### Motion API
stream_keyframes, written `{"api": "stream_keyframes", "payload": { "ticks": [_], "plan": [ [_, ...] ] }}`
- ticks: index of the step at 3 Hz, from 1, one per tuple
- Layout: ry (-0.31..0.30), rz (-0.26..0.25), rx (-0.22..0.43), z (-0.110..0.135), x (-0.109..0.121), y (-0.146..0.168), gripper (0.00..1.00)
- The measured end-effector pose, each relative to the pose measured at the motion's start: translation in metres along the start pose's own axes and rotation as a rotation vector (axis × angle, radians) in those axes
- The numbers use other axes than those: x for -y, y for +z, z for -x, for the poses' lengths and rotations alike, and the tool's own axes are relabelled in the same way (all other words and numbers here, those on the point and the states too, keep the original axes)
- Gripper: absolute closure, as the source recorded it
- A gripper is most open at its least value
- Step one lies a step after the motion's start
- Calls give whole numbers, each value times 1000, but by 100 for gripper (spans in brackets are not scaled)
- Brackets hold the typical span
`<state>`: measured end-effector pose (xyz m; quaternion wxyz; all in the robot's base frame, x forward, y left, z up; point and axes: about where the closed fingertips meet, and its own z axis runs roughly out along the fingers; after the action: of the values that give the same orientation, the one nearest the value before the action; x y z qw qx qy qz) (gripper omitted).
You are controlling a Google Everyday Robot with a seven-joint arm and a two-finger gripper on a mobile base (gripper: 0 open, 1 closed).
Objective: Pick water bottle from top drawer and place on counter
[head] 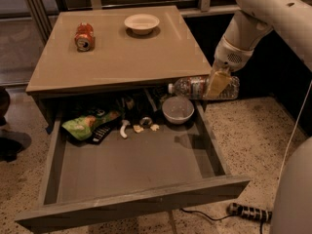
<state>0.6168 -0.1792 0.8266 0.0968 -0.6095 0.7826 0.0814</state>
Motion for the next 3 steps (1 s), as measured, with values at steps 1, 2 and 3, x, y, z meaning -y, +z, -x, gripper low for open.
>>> {"api": "stream_keyframes", "payload": {
  "ticks": [1, 2, 3],
  "plan": [
    [16, -35, 23, 2, 17, -7, 100],
    [23, -122, 22, 6, 39, -42, 100],
    [18, -191, 19, 14, 57, -68, 100]
  ]
}}
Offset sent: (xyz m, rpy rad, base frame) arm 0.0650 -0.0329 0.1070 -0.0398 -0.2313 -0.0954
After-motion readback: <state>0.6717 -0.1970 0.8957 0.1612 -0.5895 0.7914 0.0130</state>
